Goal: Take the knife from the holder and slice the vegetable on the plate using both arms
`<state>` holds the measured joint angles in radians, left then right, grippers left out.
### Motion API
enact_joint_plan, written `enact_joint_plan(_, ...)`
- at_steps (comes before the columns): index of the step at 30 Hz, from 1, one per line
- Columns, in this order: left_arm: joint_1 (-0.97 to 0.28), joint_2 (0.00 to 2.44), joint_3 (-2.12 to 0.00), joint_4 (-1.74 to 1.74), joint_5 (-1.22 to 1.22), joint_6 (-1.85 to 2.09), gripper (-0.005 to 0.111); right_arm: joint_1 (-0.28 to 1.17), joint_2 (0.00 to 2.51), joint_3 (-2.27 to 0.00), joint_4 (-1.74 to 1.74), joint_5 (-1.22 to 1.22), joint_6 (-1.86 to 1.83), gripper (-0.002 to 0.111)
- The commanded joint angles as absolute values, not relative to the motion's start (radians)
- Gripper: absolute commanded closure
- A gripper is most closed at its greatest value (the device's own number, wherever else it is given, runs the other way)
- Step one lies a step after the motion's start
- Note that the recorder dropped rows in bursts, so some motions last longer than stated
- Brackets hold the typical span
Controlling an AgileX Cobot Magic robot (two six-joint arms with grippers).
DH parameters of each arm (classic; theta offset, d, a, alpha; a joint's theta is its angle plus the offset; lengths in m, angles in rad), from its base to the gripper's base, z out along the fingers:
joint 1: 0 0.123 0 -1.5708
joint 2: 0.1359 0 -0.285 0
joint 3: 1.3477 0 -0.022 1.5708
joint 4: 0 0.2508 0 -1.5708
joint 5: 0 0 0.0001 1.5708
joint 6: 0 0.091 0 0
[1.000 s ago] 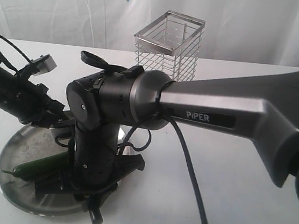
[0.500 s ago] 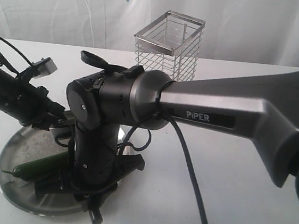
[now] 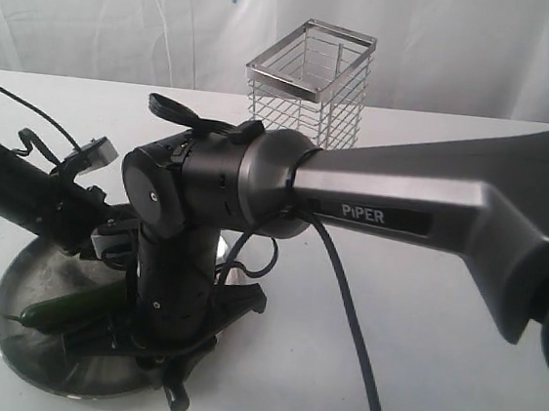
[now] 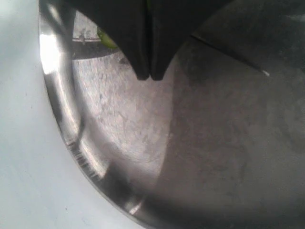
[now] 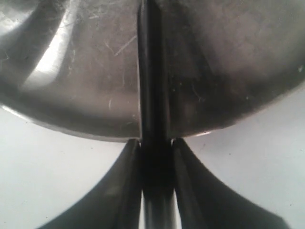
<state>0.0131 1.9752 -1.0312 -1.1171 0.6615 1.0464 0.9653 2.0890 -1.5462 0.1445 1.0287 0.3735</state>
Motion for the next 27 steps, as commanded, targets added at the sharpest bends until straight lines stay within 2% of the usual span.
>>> enact_joint_plan(1, 0.007, 2.013, -1.02, -1.07, 0.652, 1.051, 0.107, 0.966, 2.086, -1.545, 0.139, 1.026, 0.375, 0.108)
enact_joint_plan(8, 0.023, 1.903, -1.06, -1.106, 0.733, 1.046, 0.107, 0.966, 2.086, -1.545, 0.141, 1.03, 0.375, 0.108)
enact_joint_plan(13, 0.028, 1.816, -1.067, -1.051, 0.732, 1.012, 0.107, 0.966, 2.086, -1.545, 0.139, 1.143, 0.358, 0.108)
enact_joint_plan(17, 0.028, 1.803, -1.065, -0.982, 0.734, 0.944, 0.107, 0.966, 2.086, -1.545, 0.139, 1.221, 0.341, 0.108)
enact_joint_plan(27, 0.028, 1.803, -0.986, -1.059, 0.691, 1.006, 0.107, 0.976, 2.086, -1.545, 0.141, 1.182, 0.337, 0.108)
